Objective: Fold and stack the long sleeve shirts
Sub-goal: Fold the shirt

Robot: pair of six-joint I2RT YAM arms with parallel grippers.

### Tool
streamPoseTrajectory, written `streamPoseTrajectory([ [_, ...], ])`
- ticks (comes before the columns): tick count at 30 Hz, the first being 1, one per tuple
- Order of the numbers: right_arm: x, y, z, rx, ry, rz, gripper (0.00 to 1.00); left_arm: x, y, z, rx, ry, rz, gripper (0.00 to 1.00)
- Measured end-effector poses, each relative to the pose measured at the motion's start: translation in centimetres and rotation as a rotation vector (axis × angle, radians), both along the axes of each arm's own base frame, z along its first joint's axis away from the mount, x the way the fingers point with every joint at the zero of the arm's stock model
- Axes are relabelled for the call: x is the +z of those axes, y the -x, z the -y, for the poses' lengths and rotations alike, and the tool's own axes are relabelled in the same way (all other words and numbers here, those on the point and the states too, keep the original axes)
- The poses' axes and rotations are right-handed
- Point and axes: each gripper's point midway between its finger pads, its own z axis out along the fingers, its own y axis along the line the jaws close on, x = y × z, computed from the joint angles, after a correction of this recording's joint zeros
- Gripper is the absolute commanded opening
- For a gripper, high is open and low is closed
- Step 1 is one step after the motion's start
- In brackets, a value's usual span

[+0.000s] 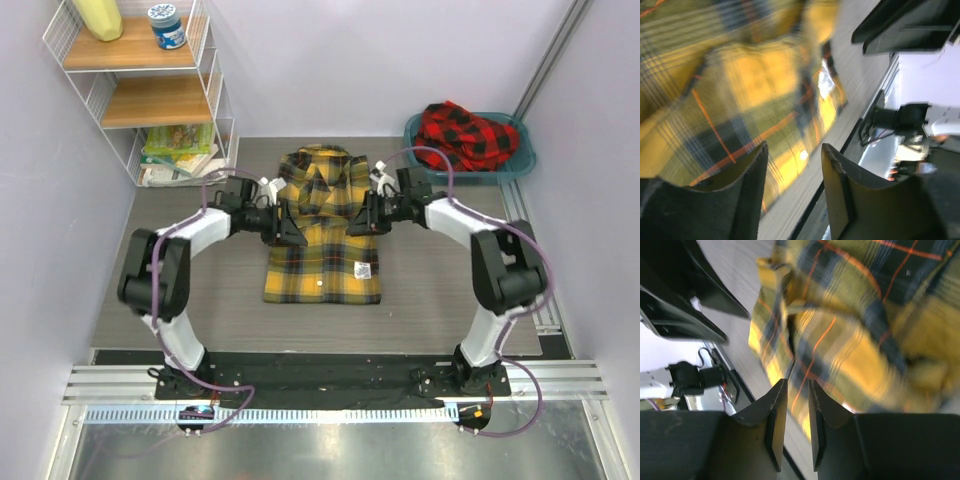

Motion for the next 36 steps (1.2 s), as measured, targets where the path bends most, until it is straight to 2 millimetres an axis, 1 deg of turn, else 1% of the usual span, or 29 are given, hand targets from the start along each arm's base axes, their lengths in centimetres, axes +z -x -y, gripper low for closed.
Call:
streamPoseTrajectory([
  [2, -2.2, -1.0, -1.0, 0.0, -0.012, -0.041, 0.25, -2.6, -0.7, 0.7, 0.016, -0.001, -0.076, 0.44],
  [4, -4.8, -2.2, -1.4, -0.005, -0.013, -0.081, 0.25, -5.1, -1.9, 0.5, 0.062, -0.011, -0.145, 0.42],
  [6, -7.4, -3.8, -1.3, -0.024, -0.015, -0.111, 0.25, -7.1, -3.7, -0.3, 0.127, -0.014, -0.204, 0.4],
  [8, -9.8, -4.7, -0.7, -0.048, -0.029, -0.154, 0.26, -8.5, -5.7, -1.6, 0.2, -0.006, -0.245, 0.4],
  [9, -10.0, -4.7, -0.6, -0.04, -0.064, -0.18, 0.31, -8.8, -6.3, -2.2, 0.224, 0.015, -0.271, 0.4],
  [11, -9.9, -5.1, -0.4, -0.034, -0.11, -0.195, 0.39, -8.8, -6.7, -3.0, 0.249, 0.048, -0.306, 0.43],
  [12, -9.7, -5.2, -0.3, -0.029, -0.124, -0.195, 0.49, -8.7, -6.9, -3.4, 0.26, 0.058, -0.309, 0.5],
  [14, -9.1, -5.2, -0.4, -0.022, -0.15, -0.2, 0.6, -8.5, -7.2, -3.7, 0.273, 0.078, -0.305, 0.6],
  [15, -8.6, -5.3, -0.5, -0.024, -0.156, -0.193, 0.71, -8.1, -7.2, -3.7, 0.268, 0.093, -0.296, 0.68],
  [16, -8.1, -5.3, -0.6, -0.023, -0.158, -0.187, 0.76, -7.6, -7.0, -3.7, 0.266, 0.111, -0.28, 0.72],
  [17, -7.3, -5.4, -0.7, -0.027, -0.158, -0.178, 0.9, -7.1, -6.7, -3.7, 0.267, 0.119, -0.256, 0.81],
  [18, -6.3, -5.3, -0.7, -0.032, -0.16, -0.165, 0.98, -6.3, -6.2, -3.9, 0.269, 0.127, -0.238, 0.87],
  [19, -5.0, -5.1, -0.6, -0.039, -0.164, -0.149, 1.0, -5.2, -5.5, -4.0, 0.27, 0.138, -0.22, 0.94],
  [20, -2.9, -4.5, -0.4, -0.048, -0.176, -0.124, 1.0, -3.8, -4.8, -4.0, 0.272, 0.151, -0.2, 1.0],
  [22, 0.9, -2.9, -0.5, -0.059, -0.212, -0.072, 1.0, -0.3, -3.2, -3.7, 0.263, 0.188, -0.142, 1.0],
  [23, 3.1, -1.7, -0.6, -0.061, -0.241, -0.022, 1.0, 1.5, -2.2, -3.4, 0.249, 0.209, -0.103, 1.0],
  [24, 5.0, 0.2, -1.0, -0.058, -0.278, 0.006, 1.0, 3.1, -0.9, -2.7, 0.224, 0.231, -0.067, 1.0],
  [25, 6.5, 2.4, -1.8, -0.039, -0.319, 0.032, 1.0, 4.1, 0.4, -1.9, 0.194, 0.249, -0.045, 1.0],
  [26, 7.2, 4.4, -2.7, -0.007, -0.352, 0.042, 1.0, 5.0, 2.3, -0.7, 0.147, 0.272, -0.018, 1.0],
  [27, 7.2, 6.8, -3.7, 0.028, -0.388, 0.029, 1.0, 5.2, 3.9, 0.2, 0.114, 0.29, -0.024, 1.0],
  [28, 6.8, 8.7, -4.7, 0.063, -0.414, -0.002, 1.0, 5.0, 5.5, 1.2, 0.081, 0.306, -0.038, 1.0],
  [29, 6.1, 10.3, -5.6, 0.095, -0.43, -0.038, 1.0, 4.3, 7.1, 2.1, 0.047, 0.318, -0.068, 1.0],
  [30, 4.7, 11.1, -6.1, 0.098, -0.432, -0.099, 1.0, 3.2, 8.4, 2.7, 0.033, 0.324, -0.116, 1.0],
  [32, 1.8, 11.4, -6.4, 0.067, -0.423, -0.204, 1.0, 0.5, 9.9, 3.2, 0.04, 0.318, -0.215, 1.0],
  [34, -1.2, 11.3, -6.6, 0.014, -0.405, -0.311, 1.0, -1.8, 10.2, 3.3, 0.07, 0.307, -0.297, 1.0],
  [36, -2.7, 11.1, -6.8, -0.019, -0.403, -0.362, 1.0, -3.4, 10.0, 3.4, 0.099, 0.297, -0.346, 1.0],
])
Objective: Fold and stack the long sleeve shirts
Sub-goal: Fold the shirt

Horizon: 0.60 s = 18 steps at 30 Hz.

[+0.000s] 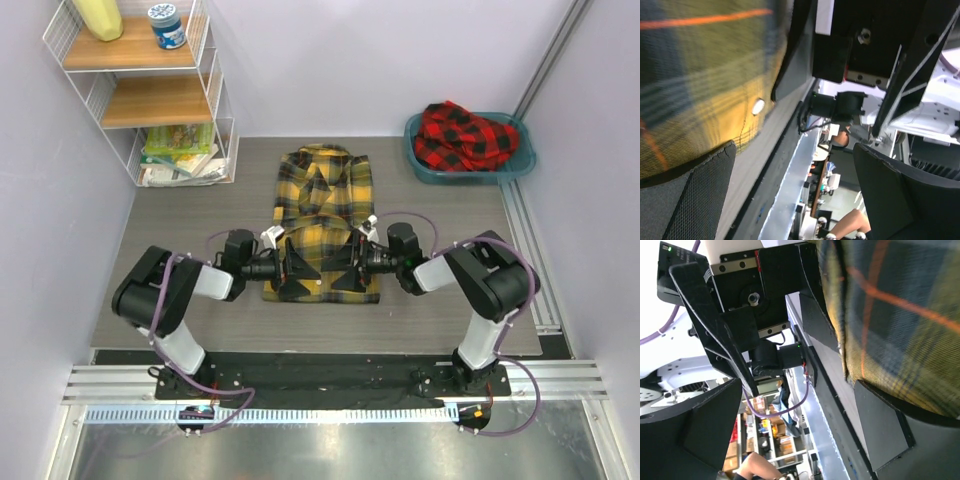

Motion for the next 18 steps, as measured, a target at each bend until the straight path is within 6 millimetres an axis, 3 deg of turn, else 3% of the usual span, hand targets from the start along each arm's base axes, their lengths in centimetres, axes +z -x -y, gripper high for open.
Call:
streamPoseTrajectory([
  [4, -2.3, 0.2, -0.3, -0.006, 0.014, -0.052, 1.0, -2.3, -0.5, -0.2, 0.027, -0.025, -0.047, 1.0],
  [8, -3.2, 0.1, 0.5, 0.017, 0.026, -0.024, 1.0, -2.8, -0.9, -0.8, 0.045, -0.015, -0.065, 1.0],
  [15, -3.8, -0.7, 4.3, 0.053, 0.07, 0.013, 1.0, -2.5, -1.2, -3.9, 0.116, -0.043, -0.025, 1.0],
  [18, -3.7, 0.4, 5.5, 0.088, 0.131, 0.062, 1.0, -2.9, -1.1, -5.5, 0.158, -0.097, -0.017, 1.0],
])
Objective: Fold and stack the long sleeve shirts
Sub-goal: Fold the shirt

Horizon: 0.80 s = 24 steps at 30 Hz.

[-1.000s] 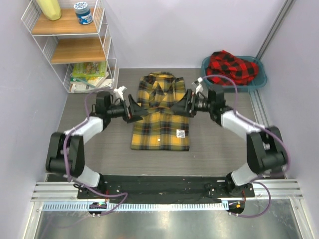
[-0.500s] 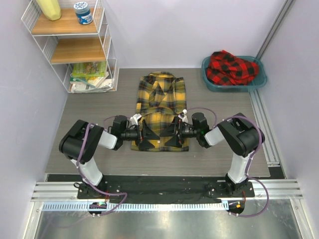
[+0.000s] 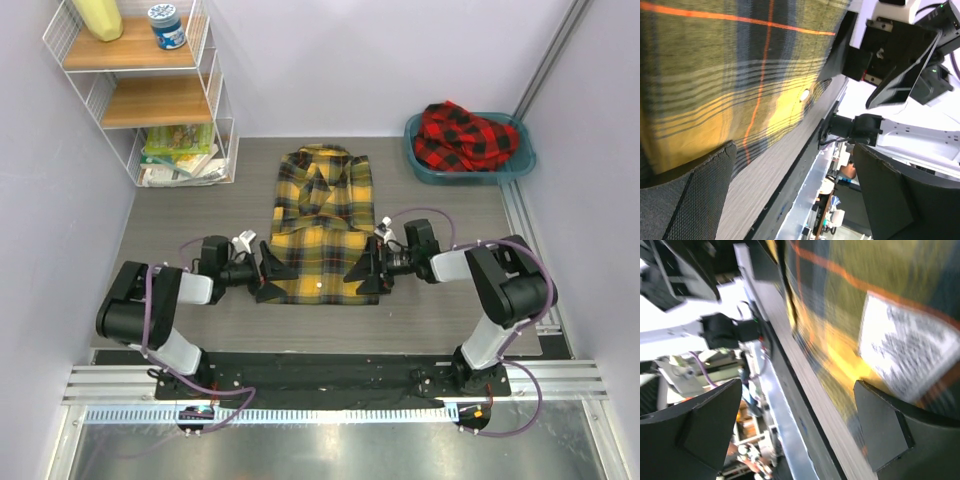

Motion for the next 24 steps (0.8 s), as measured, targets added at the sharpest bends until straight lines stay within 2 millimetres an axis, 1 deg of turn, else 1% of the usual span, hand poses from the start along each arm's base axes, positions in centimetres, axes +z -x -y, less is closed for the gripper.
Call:
streamPoseTrajectory([
  [3, -0.5, 1.4, 1.2, 0.032, 0.056, 0.01, 1.0, -0.2, 0.0, -0.8, 0.014, -0.018, -0.012, 1.0],
  [5, -0.5, 2.1, 1.9, 0.058, 0.073, 0.0, 1.0, 0.0, 0.1, -0.8, 0.011, -0.012, -0.02, 1.0],
  [8, 0.2, 2.3, 2.6, 0.085, 0.096, 0.002, 1.0, 1.3, 0.0, -0.6, -0.014, 0.011, -0.001, 0.98],
  [9, 0.9, 2.0, 2.6, 0.089, 0.097, 0.014, 1.0, 2.4, -0.5, -0.3, -0.027, 0.021, 0.03, 0.97],
  [10, 1.6, 1.5, 2.5, 0.089, 0.093, 0.03, 1.0, 3.3, -1.1, -0.1, -0.045, 0.022, 0.071, 0.91],
  [12, 3.8, -1.1, 1.8, 0.083, 0.077, 0.111, 1.0, 5.9, -3.5, 0.8, -0.082, 0.02, 0.185, 0.86],
  [13, 5.0, -2.7, 1.4, 0.079, 0.068, 0.158, 1.0, 7.7, -5.5, 1.4, -0.101, 0.022, 0.266, 0.81],
  [14, 5.8, -4.2, 1.0, 0.075, 0.06, 0.198, 1.0, 8.8, -6.9, 1.8, -0.107, 0.021, 0.314, 0.8],
  [15, 6.9, -6.1, 0.5, 0.071, 0.048, 0.245, 1.0, 9.7, -8.7, 2.2, -0.109, 0.018, 0.362, 0.79],
  [16, 7.6, -8.1, 0.0, 0.065, 0.039, 0.291, 0.99, 10.2, -10.3, 2.6, -0.104, 0.011, 0.397, 0.75],
  [17, 8.0, -10.1, -0.6, 0.058, 0.031, 0.327, 0.98, 10.2, -11.8, 2.9, -0.096, 0.004, 0.411, 0.74],
  [18, 7.9, -11.7, -1.0, 0.051, 0.025, 0.347, 0.97, 9.7, -12.9, 3.0, -0.088, -0.001, 0.404, 0.73],
  [19, 7.6, -13.2, -1.4, 0.044, 0.02, 0.36, 0.95, 8.7, -14.1, 3.1, -0.073, -0.01, 0.393, 0.72],
  [20, 6.8, -14.5, -1.8, 0.036, 0.018, 0.36, 0.94, 7.4, -15.2, 3.1, -0.053, -0.018, 0.361, 0.71],
  [21, 5.9, -15.3, -2.0, 0.028, 0.021, 0.354, 0.93, 5.8, -16.0, 2.9, -0.03, -0.03, 0.319, 0.7],
  [22, 4.2, -16.2, -2.2, 0.019, 0.031, 0.32, 0.92, 3.9, -16.5, 2.5, -0.006, -0.044, 0.269, 0.69],
  [24, 1.4, -17.5, -2.4, 0.004, 0.047, 0.279, 0.9, 0.9, -16.9, 1.8, 0.034, -0.069, 0.177, 0.68],
])
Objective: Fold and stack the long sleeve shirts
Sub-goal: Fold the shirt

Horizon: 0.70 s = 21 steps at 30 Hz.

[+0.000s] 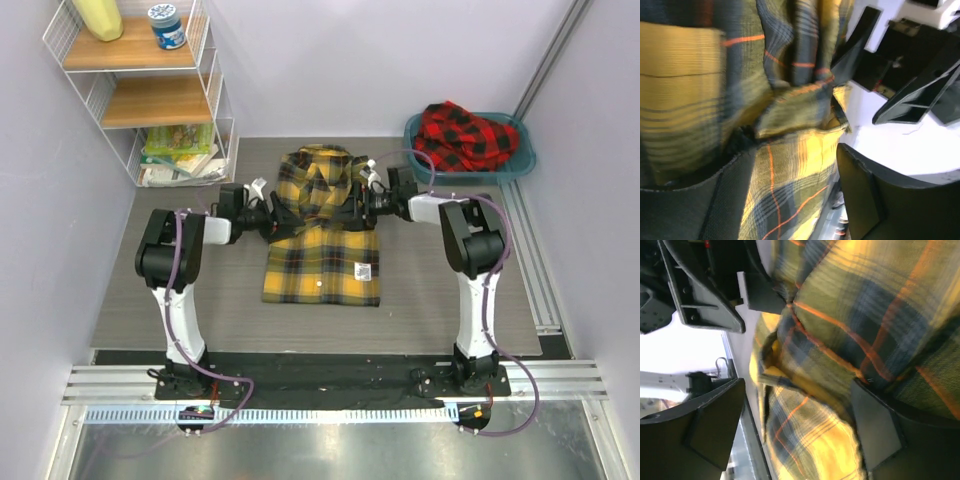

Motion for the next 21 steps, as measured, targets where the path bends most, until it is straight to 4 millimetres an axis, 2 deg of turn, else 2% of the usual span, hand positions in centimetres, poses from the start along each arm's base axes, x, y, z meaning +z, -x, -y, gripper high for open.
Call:
streamPoseTrajectory([
  [1, -1.5, -0.3, 0.0, -0.01, 0.007, -0.03, 0.88, -1.4, -0.1, -0.5, 0.024, -0.012, -0.047, 0.68],
  [2, -1.8, -0.2, -0.1, 0.005, -0.021, -0.052, 0.88, -2.0, -0.1, -0.8, 0.034, 0.0, -0.082, 0.68],
  [5, -1.8, -0.5, 0.1, -0.002, -0.023, -0.04, 0.85, -1.9, -0.9, -1.7, 0.073, -0.007, -0.09, 0.65],
  [8, -2.0, 0.0, 0.3, 0.004, -0.017, -0.014, 0.84, -2.2, -0.3, -2.3, 0.096, -0.013, -0.11, 0.64],
  [12, -2.0, 3.0, 1.3, 0.004, 0.011, -0.02, 0.83, -2.0, 3.8, -2.5, 0.091, -0.024, -0.138, 0.75],
  [14, -2.0, 5.6, 1.9, 0.002, 0.033, -0.049, 0.82, -1.6, 6.4, -2.4, 0.066, -0.037, -0.136, 0.78],
  [17, -1.3, 8.3, 2.8, -0.009, 0.066, -0.083, 0.81, 0.1, 8.7, -2.8, 0.01, -0.112, -0.053, 0.89],
  [18, -0.8, 8.4, 2.9, -0.012, 0.072, -0.077, 0.79, 1.3, 8.9, -3.1, -0.013, -0.157, 0.008, 0.94],
  [21, 2.2, 8.0, 3.1, -0.035, 0.082, 0.02, 0.73, 6.2, 8.0, -4.2, -0.096, -0.35, 0.283, 1.0],
])
